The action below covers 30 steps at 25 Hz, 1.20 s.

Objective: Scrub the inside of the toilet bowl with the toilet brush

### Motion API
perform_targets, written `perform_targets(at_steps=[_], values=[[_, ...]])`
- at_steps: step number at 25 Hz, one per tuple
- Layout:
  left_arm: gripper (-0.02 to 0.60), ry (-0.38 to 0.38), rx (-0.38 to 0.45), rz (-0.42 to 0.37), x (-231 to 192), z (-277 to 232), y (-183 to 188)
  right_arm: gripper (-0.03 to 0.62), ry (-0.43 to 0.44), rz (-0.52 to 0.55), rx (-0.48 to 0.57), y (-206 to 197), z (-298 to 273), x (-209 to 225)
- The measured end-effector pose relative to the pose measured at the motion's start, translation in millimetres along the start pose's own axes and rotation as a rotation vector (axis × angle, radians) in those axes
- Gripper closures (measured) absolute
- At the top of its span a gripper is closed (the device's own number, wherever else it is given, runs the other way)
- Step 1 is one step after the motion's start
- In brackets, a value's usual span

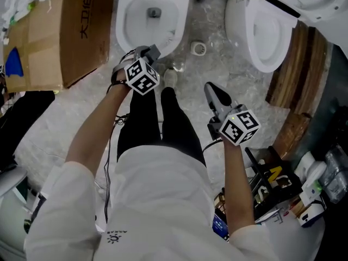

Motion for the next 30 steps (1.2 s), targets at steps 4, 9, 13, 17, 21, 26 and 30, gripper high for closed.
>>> perform_targets(at_steps=[4,9,13,17,21,26,30], values=[[0.426,-0.004,-0.004,0.017,3.6,5.8,-10.4,0.594,0.015,0.01,-0.009,-0.6,-2.4,-4.5],[0.426,-0.017,-0.007,0.047,6.1,11.2,-24.5,0.594,0.029,0.023,-0.019,-0.9,-6.9,-9.4],[0.425,-0.024,-0.012,0.064,5.7,15.6,-35.3,0.594,0.039,0.031,-0.026,-1.7,-10.3,-13.4],[0.426,-0.026,-0.015,0.065,6.8,21.0,-46.0,0.594,0.046,0.038,-0.034,-3.7,-12.8,-18.4],[0.426,-0.03,-0.02,0.075,5.1,25.9,-54.0,0.594,0.053,0.046,-0.039,-3.1,-15.3,-20.9],[0.426,-0.046,-0.028,0.099,-1.3,36.3,-71.3,0.594,0.06,0.051,-0.046,-0.9,-20.5,-25.9],[0.426,-0.052,-0.043,0.111,-9.7,44.0,-86.6,0.594,0.067,0.056,-0.05,1.9,-26.8,-28.3]])
Point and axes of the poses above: the fingertips, and each gripper's own axes: z backward along the fingers, x to its right, y out of its top, the point moved 7 cm from there along z, backward along the fingers, and after that the axes turned 1 degree about z, right-handed, at the moved point
